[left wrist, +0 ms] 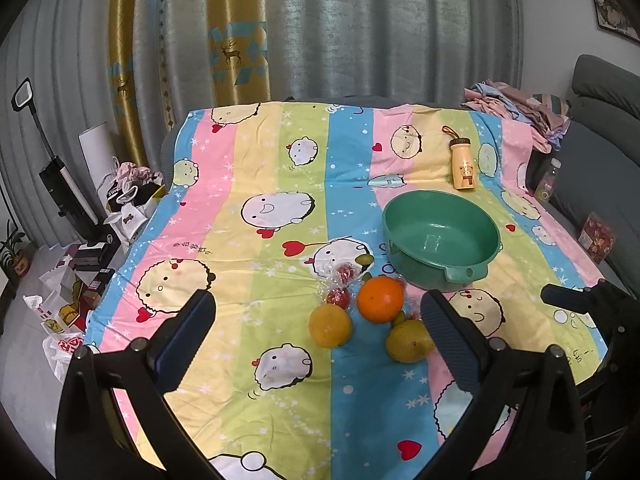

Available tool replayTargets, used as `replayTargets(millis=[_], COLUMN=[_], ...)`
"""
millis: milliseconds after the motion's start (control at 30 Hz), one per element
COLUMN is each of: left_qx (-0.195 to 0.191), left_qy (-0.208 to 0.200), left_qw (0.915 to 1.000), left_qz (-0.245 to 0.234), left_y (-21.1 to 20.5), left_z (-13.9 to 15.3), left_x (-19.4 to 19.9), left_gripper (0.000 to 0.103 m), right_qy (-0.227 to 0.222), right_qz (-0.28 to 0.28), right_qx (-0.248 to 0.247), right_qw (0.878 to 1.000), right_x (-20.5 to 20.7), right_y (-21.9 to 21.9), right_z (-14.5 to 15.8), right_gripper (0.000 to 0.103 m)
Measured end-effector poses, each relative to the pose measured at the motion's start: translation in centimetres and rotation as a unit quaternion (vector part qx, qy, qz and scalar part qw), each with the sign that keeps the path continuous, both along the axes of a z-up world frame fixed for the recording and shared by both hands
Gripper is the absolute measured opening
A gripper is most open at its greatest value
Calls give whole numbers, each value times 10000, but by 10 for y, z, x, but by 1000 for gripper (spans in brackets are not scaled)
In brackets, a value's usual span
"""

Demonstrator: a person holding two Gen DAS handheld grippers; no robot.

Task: Organize fruits

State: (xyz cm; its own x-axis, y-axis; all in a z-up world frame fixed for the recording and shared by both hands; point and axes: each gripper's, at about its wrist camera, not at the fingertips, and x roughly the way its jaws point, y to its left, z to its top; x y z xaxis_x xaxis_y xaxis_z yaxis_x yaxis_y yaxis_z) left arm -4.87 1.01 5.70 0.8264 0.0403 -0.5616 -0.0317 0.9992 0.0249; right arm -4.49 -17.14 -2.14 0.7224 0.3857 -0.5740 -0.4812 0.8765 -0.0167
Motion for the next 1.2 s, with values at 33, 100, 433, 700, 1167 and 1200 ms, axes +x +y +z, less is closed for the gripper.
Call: replayTargets(millis=[33,100,433,700,1167,1200], left_qx=[-11,-31,-105,-490,-1873,-1955], left_qy=[4,19,113,324,1182,1212], left_qw=[10000,10000,9999,9979,9666,9638], left_qz=[3,-3,-50,-259,-1293,-1345], left_y=[0,0,7,12,15,14], left_z=[0,-1,-3,-15,-89,-93], left_x=[0,1,7,17,36,37], left_gripper=[103,103,103,103,103,102], right_qy=[-1,2,60,208,1045,1074], right_qz=[-2,7,13,-12,305,375], right_qx=[-8,-17,-59,-74,323,348], right_qw=[10000,10000,10000,9998,9935,9929], right_x=[1,1,3,13,37,39], right_y=[1,0,4,5,-12,-11], right_z=[0,0,-2,-11,-61,-66], right_gripper=[103,103,103,103,103,103])
